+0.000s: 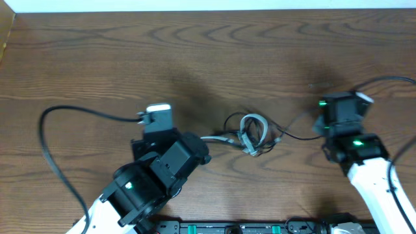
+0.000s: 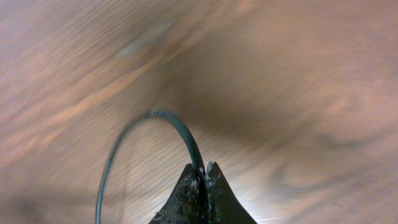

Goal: Untangle cables

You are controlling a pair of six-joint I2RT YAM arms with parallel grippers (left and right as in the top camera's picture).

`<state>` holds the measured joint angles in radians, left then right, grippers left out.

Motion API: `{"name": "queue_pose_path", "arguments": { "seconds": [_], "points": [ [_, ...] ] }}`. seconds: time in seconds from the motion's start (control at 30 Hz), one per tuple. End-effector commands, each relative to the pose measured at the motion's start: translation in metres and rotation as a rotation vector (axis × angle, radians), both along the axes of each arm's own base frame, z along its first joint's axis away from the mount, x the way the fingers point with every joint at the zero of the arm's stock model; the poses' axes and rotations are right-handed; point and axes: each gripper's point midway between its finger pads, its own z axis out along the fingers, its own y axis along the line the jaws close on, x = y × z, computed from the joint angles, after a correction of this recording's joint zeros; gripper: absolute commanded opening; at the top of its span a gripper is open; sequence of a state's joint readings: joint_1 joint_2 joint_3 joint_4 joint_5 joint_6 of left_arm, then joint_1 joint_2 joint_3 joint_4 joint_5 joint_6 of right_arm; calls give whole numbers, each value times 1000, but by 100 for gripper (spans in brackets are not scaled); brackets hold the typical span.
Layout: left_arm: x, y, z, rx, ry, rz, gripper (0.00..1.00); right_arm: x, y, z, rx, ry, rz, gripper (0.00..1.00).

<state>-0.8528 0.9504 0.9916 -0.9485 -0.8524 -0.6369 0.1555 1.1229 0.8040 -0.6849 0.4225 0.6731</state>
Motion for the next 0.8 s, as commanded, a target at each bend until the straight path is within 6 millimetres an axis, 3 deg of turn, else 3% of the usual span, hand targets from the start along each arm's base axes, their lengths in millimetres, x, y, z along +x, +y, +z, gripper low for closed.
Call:
{"name": "queue_pose_path", "arguments": {
  "seconds": [0.0, 0.07, 0.23, 0.27, 0.4, 0.5, 0.67, 0.77],
  "points": [
    [-13, 49, 35, -76, -248, 268, 7, -17, -58, 26, -44, -82, -228, 1],
    [-23, 66, 41, -95, -286, 316, 7, -29, -83, 34, -38, -111, -322, 1],
    [-46, 106, 52, -141, -348, 416, 8, -45, -110, 40, 2, -150, -431, 1],
    [-56, 122, 56, -156, -377, 462, 8, -51, -121, 40, 7, -155, -489, 1],
    [-82, 155, 65, -214, -462, 578, 8, -67, -142, 38, 53, -185, -634, 1],
    [-106, 177, 69, -264, -531, 665, 8, -70, -150, 34, 135, -214, -677, 1],
    [-128, 194, 72, -304, -595, 740, 7, -68, -154, 33, 251, -260, -682, 1],
    [-128, 193, 71, -319, -594, 738, 7, -48, -143, 38, 312, -293, -538, 1]
  ]
}}
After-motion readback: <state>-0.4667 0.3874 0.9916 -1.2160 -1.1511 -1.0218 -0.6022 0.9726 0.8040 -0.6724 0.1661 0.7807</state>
